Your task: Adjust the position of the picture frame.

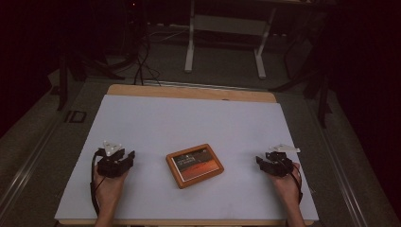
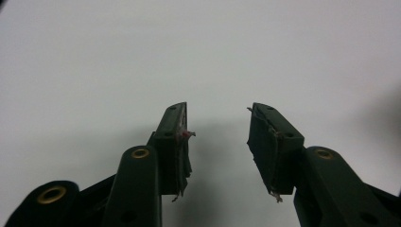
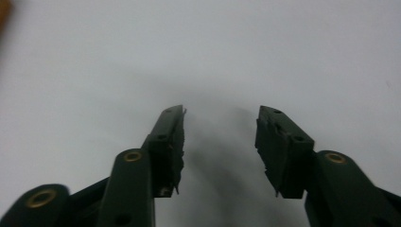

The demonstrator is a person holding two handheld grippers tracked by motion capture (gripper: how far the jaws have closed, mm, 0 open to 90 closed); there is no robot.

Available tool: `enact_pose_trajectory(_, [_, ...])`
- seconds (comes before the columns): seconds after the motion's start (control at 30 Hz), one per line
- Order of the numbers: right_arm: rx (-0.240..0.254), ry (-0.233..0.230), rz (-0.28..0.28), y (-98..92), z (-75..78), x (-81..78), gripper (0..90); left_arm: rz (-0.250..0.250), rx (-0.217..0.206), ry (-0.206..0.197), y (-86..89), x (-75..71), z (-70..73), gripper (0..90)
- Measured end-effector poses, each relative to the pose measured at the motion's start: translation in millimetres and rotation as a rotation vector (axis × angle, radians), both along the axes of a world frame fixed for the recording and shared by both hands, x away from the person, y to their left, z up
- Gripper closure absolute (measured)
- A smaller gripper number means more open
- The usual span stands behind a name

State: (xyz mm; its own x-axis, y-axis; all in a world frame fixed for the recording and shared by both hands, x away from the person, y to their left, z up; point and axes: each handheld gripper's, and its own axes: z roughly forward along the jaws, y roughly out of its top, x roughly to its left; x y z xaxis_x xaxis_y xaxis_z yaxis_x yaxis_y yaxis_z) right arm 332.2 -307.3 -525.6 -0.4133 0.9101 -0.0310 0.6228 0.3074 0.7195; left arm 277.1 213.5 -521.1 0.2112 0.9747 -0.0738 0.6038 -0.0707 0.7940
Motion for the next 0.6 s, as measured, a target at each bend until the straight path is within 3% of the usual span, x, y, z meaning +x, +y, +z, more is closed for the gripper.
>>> enact_pose_trajectory(0.13, [-0.004,-0.027,0.062,8.8,5.4,-4.8,54.7,-0.115,-0.085,0.011,-7.0,-4.7,1.9,60.9])
enact_pose_trajectory(0.37, [0.025,-0.049,0.142,21.6,11.7,-9.5,57.6,-0.221,-0.079,-0.012,-19.3,-19.1,9.7,64.4])
enact_pose_trajectory(0.5, [0.056,-0.047,0.161,23.4,11.2,-9.2,61.6,-0.282,-0.07,-0.031,-28.7,-23.8,14.2,71.6])
enact_pose_trajectory(0.57, [0.069,-0.046,0.162,23.4,11.1,-8.9,61.6,-0.282,-0.07,-0.031,-28.7,-23.8,14.2,73.1])
enact_pose_trajectory(0.6, [0.096,-0.04,0.163,24.2,11.1,-8.0,64.0,-0.323,-0.065,-0.032,-37.0,-25.9,15.8,77.5])
